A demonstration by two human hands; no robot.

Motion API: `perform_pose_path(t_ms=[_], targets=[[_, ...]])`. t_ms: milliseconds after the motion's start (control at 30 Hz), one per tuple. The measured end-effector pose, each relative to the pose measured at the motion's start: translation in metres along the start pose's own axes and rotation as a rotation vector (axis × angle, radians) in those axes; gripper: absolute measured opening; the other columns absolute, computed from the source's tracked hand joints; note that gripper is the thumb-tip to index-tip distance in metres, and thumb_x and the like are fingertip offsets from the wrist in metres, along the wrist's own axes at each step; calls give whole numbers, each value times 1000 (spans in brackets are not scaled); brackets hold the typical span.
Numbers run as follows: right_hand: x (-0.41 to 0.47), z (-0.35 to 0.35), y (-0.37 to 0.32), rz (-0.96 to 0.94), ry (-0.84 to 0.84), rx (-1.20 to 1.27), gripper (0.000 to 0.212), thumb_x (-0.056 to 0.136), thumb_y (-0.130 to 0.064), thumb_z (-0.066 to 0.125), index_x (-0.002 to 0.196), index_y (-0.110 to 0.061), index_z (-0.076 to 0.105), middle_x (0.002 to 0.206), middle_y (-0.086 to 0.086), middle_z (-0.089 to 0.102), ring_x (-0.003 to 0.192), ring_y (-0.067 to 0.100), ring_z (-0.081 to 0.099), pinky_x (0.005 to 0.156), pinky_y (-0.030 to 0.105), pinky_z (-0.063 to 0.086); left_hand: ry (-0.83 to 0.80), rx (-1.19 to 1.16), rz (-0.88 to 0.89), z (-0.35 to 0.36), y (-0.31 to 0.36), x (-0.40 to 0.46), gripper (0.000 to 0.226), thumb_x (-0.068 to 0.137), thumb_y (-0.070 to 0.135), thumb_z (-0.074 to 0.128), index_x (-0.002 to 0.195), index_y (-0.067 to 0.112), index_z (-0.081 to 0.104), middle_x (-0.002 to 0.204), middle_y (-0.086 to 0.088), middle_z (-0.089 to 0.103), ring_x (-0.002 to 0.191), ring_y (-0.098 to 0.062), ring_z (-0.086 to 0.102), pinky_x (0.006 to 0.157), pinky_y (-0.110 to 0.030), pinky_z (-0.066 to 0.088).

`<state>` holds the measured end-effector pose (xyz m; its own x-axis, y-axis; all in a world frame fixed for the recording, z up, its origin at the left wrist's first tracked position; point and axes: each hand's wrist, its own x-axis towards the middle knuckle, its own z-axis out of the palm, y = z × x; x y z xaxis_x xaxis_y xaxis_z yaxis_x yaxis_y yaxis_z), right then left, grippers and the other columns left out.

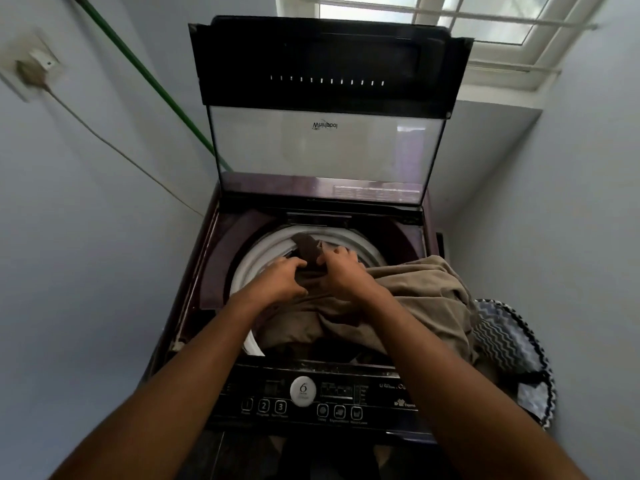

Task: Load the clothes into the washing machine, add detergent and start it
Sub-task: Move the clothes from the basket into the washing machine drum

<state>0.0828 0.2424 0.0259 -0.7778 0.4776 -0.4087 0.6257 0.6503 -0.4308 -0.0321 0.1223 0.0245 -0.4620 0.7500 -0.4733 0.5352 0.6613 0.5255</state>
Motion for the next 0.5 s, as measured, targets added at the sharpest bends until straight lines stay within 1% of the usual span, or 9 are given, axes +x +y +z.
perform_pose_path(t_ms=[67, 133, 200, 267, 300, 367, 467, 500], targets=[[-6, -8, 13, 25, 29, -10, 46, 87, -38, 67, 127, -18, 53, 134, 15, 44, 127, 38, 37, 105, 53, 38, 5, 15, 63, 7, 11, 4, 69, 79, 22, 77, 142, 20, 49, 138, -8, 50, 129, -21, 51, 106, -32, 43], [-13, -15, 29, 51, 79, -36, 46, 87, -35, 66, 128, -18, 53, 134, 14, 43, 128, 38, 36, 106, 55, 35, -1, 31, 123, 12, 24, 6, 64, 80, 22, 77, 140, 21, 52, 133, -6, 52, 125, -19, 53, 98, -24, 42], [-21, -21, 47, 80, 155, -69, 52, 83, -31, 69, 131, -21, 51, 134, 12, 42, 130, 37, 35, 109, 56, 32, -7, 19, 175, 17, 37, 9, 60, 80, 21, 77, 136, 22, 54, 126, -3, 53, 118, -15, 56, 91, -19, 40], [-31, -28, 68, 117, 212, -65, 67, 77, -36, 75, 137, -24, 47, 142, 10, 38, 136, 35, 28, 114, 61, 22, -25, 7, 233, 23, 53, 10, 58, 81, 21, 77, 134, 24, 56, 122, 1, 53, 110, -9, 55, 90, -17, 39], [-37, -31, 80, 142, 225, -62, 75, 76, -39, 77, 141, -25, 43, 148, 10, 33, 141, 34, 22, 115, 63, 18, -29, 15, 268, 28, 60, 11, 57, 81, 22, 77, 134, 25, 56, 123, 1, 54, 111, -8, 53, 92, -17, 39], [-49, -38, 103, 203, 228, -58, 91, 75, -42, 79, 150, -29, 30, 160, 12, 18, 149, 34, 8, 116, 65, 12, -33, 44, 332, 37, 76, 11, 56, 81, 23, 76, 134, 26, 57, 126, 0, 55, 118, -12, 51, 98, -18, 37], [-69, -41, 140, 307, 171, 45, 120, 65, -53, 84, 156, -37, 8, 166, 8, -5, 151, 35, -4, 117, 66, 9, -31, 32, 417, 55, 103, 9, 57, 81, 18, 76, 134, 23, 58, 129, -2, 54, 124, -15, 48, 103, -17, 32], [-74, -39, 153, 332, 133, 91, 128, 61, -57, 86, 156, -39, 2, 166, 7, -9, 152, 35, -5, 117, 66, 10, -28, 28, 441, 62, 112, 9, 59, 79, 18, 77, 134, 25, 57, 131, -3, 52, 126, -17, 47, 107, -21, 34]])
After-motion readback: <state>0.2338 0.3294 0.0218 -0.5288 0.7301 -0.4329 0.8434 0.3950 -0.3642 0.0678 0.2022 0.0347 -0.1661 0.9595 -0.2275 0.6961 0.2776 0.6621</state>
